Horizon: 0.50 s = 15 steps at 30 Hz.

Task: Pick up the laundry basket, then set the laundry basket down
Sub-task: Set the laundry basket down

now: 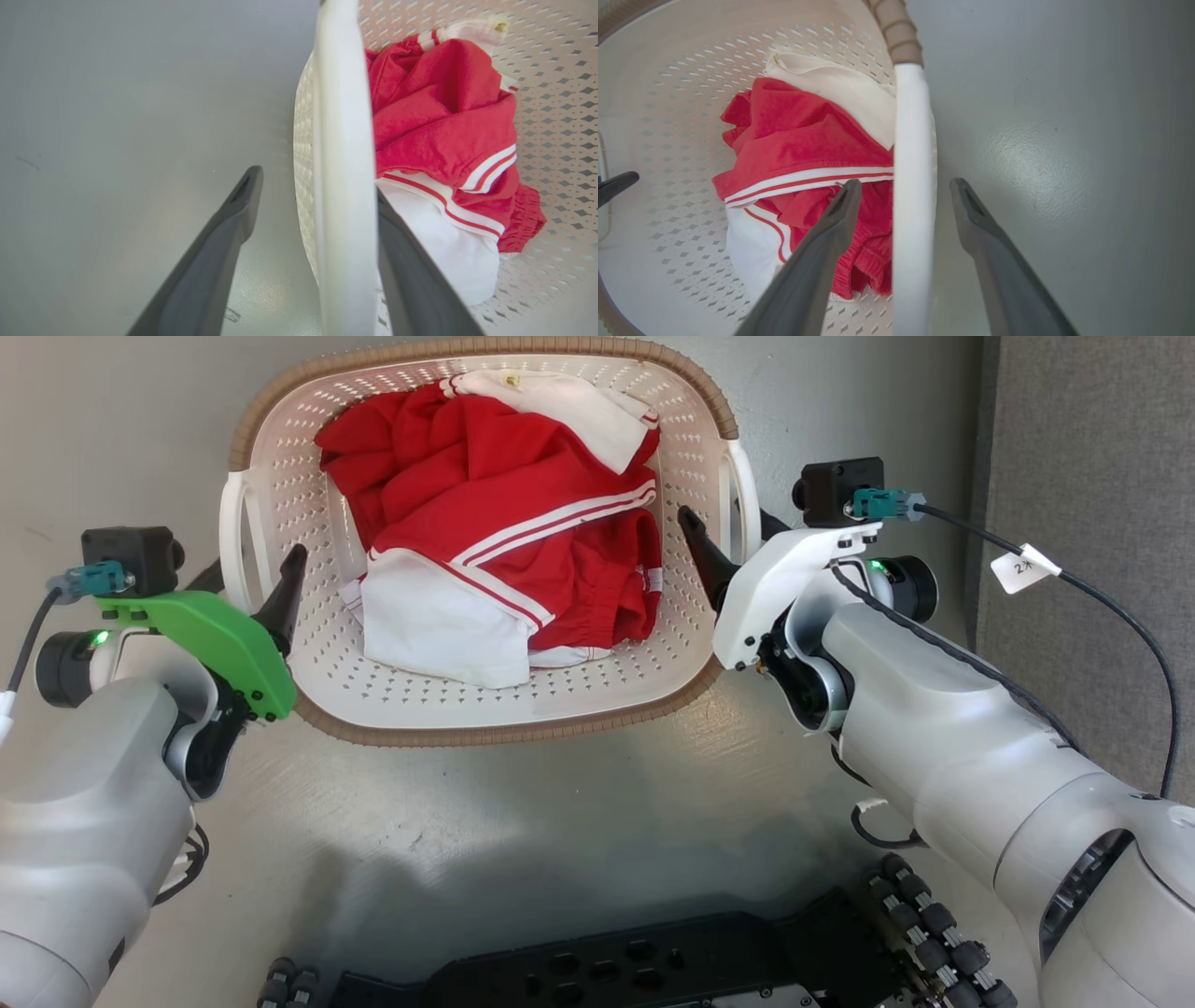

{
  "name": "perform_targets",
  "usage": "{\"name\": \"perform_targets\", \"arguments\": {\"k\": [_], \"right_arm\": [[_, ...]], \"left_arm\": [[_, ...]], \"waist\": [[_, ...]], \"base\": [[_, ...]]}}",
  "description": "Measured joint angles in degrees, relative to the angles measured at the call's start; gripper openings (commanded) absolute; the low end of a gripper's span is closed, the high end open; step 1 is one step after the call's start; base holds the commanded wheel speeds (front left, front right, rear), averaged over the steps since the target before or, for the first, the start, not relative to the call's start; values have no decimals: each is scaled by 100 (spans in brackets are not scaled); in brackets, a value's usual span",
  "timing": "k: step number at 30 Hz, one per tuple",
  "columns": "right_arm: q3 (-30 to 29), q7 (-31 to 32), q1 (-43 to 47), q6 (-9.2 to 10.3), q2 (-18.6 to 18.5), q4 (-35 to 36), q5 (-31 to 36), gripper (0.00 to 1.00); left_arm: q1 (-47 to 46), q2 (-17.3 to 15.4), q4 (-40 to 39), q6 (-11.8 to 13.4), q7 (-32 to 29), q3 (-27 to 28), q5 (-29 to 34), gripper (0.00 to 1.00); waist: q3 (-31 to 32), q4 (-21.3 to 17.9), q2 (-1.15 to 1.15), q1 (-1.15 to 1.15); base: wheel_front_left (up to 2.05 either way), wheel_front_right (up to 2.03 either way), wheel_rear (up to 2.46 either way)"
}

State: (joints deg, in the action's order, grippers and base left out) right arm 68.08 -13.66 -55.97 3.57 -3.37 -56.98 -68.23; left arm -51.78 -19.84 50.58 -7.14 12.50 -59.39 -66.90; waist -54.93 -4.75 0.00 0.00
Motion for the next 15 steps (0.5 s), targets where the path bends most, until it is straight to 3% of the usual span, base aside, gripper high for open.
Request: {"name": "perform_targets", "arguments": {"k": [15], "right_arm": [[94,-2,0,-5,1,-25,-159,100]], "left_arm": [[-7,-14,87,0,69,-121,-100,100]], "waist": [[239,-33,0,0]], "base": [[0,0,0]]}}
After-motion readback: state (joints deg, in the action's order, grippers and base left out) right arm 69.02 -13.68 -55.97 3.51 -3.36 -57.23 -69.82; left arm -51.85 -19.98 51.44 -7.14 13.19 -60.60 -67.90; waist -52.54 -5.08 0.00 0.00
